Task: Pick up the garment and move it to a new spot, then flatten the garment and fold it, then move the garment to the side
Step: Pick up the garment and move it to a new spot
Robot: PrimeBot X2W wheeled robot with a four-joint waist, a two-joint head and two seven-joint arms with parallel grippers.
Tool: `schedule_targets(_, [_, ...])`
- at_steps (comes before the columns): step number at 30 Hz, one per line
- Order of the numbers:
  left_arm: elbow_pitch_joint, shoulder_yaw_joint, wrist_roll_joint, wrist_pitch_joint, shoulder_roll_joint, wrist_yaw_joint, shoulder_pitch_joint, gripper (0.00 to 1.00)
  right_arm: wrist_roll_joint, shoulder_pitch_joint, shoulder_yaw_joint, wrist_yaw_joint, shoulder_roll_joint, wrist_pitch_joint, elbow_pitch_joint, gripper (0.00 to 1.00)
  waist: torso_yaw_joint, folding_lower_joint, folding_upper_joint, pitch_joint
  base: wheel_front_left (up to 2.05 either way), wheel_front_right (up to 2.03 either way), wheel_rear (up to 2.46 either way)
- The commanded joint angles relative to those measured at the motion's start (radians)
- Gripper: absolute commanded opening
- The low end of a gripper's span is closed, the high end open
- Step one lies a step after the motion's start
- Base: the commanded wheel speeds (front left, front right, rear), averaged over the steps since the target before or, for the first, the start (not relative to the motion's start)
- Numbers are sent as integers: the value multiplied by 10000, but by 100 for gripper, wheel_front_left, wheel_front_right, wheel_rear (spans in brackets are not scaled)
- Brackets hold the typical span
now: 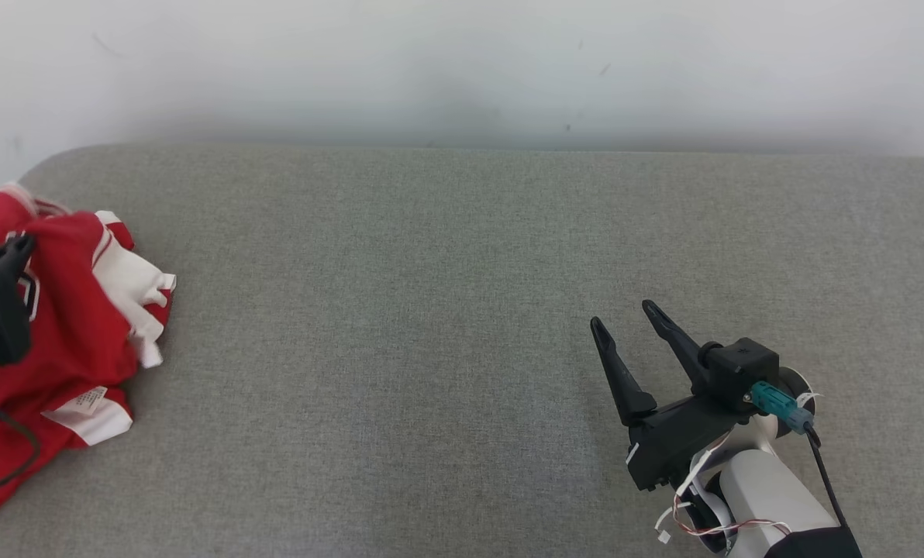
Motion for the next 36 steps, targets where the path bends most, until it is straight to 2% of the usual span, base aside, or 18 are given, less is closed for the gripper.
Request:
schedule_targets(1, [-279, -32, 54, -158, 101, 29, -212, 0, 109, 78, -14, -3, -60, -83, 24, 100, -29, 0, -1, -74, 0, 0, 0])
schedule_targets(9, [-1956, -291, 321, -449, 280, 28, -649, 0, 307, 62, -6, -3, -62, -136, 97, 100, -401, 0, -1, -166, 0, 0, 0])
schedule_targets(18, [-4283, -485, 588, -218, 381, 172, -869, 0, 420, -24, -43, -3, -62, -178, 110, 100, -1424, 0, -1, -94, 0, 0, 0])
schedule_targets(25, [-6013, -783, 696, 3, 28, 282, -946, 0, 463, -141, -286, -3, -56, -177, -78, 100, -2457, 0, -1, 77, 0, 0, 0])
schedule_targets(31, [-6724, -1201, 891, 82, -368, 263, -907, 0, 560, -74, -357, -3, -57, -181, -232, 100, -3176, 0, -1, 218, 0, 0, 0])
schedule_targets(36, [-6783, -1606, 961, -33, -722, 230, -537, 0, 564, -70, -464, -3, -57, -180, -322, 100, -3614, 0, -1, 313, 0, 0, 0])
